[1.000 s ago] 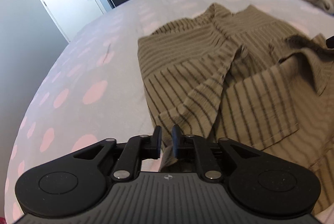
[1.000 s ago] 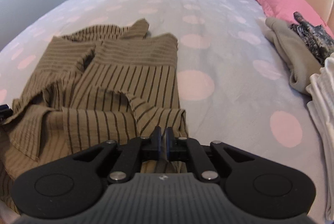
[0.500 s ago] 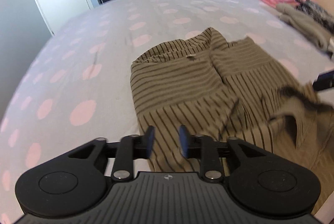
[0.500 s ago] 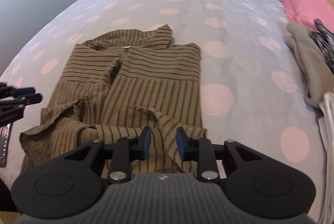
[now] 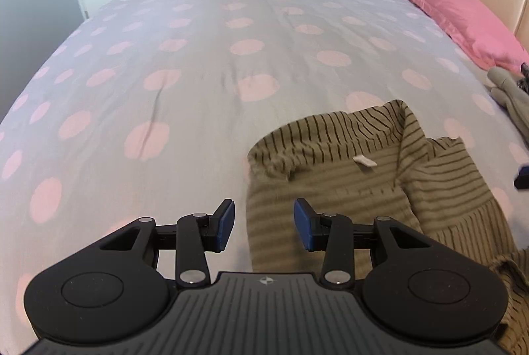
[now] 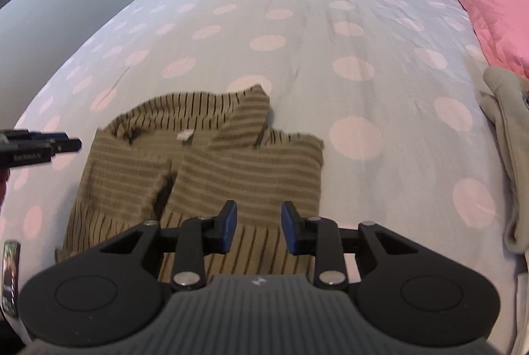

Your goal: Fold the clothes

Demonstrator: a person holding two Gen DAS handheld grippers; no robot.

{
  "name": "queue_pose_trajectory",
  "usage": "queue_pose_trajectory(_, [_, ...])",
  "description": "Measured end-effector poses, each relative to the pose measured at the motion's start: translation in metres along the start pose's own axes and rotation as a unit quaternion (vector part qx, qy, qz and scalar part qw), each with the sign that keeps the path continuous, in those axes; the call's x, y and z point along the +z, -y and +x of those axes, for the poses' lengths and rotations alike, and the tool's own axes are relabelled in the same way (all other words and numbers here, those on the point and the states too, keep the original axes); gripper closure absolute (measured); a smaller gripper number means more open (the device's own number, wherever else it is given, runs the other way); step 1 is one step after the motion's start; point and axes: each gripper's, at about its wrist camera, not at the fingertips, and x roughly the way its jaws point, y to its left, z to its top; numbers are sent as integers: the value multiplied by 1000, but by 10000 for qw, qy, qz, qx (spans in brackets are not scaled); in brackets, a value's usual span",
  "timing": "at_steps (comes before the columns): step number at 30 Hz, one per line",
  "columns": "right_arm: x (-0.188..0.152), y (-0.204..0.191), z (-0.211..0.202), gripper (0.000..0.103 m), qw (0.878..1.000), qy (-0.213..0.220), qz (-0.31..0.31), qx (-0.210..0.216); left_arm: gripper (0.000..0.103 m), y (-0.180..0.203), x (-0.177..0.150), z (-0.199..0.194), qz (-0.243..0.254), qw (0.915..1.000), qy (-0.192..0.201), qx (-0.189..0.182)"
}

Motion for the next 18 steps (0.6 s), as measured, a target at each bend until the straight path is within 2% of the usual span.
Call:
queue_pose_trajectory(2, [19,-2,13,70,10000,14,55,14,68,5,10,15,225,9997,2,-25])
queue_pose_trajectory(6, [56,-6,45,70,9998,11,160,-109,69,29,25,43,997,9950,36,-49])
queue_pose_trajectory(8, [71,-7,63,70,9996,-60,255,-116,69,43,29,57,1452,9894,48,-44])
queue_pose_trajectory(12, [95,-12,98,68,9988,-319,347,-95,69,60,26,86,2319,9727,-50,5])
queue_pose_trajectory(15, [109,-17,124,66,9979,-512,356,-151,68,59,23,103,2645,9642,-153,108])
queue_pose_trajectory(18, [116,-17,147,65,9962,-698,431,-280,68,51,23,108,2554,9666,-198,-98])
